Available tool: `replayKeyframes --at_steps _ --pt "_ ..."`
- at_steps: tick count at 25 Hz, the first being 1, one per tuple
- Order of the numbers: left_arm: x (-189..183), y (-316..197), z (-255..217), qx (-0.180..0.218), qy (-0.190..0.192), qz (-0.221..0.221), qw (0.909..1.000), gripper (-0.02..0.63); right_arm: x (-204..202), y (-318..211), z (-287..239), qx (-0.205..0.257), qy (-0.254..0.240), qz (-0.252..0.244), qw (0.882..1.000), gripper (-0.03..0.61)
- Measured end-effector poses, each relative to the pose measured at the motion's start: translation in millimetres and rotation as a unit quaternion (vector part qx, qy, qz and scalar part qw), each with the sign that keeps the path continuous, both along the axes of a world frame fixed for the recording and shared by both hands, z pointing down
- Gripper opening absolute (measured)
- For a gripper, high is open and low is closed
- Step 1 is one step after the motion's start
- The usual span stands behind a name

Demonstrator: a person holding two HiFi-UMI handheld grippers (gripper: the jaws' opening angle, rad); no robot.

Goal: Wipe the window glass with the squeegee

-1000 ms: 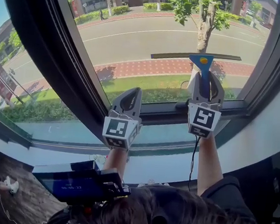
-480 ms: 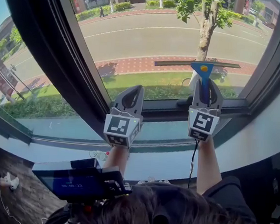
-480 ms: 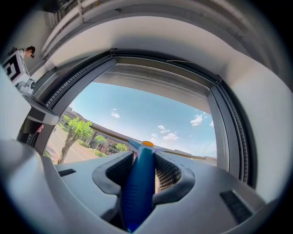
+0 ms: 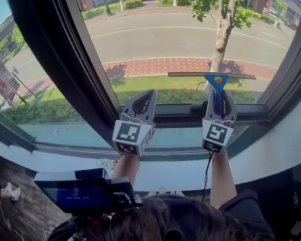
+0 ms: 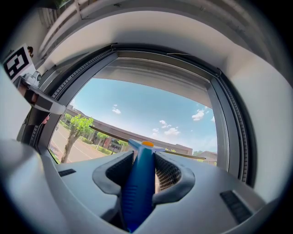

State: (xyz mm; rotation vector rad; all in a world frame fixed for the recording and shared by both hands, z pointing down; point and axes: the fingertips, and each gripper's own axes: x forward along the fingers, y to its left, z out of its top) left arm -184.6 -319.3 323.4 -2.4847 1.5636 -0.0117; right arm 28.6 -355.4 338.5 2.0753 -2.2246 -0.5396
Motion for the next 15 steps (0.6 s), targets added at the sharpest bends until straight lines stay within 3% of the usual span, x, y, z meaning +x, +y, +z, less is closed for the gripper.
replayKeyframes --at_steps 15 --pt "3 4 1 0.001 0.002 -0.002 1.0000 0.002 -3 0 34 -0.048 0.006 -0.003 0.999 0.143"
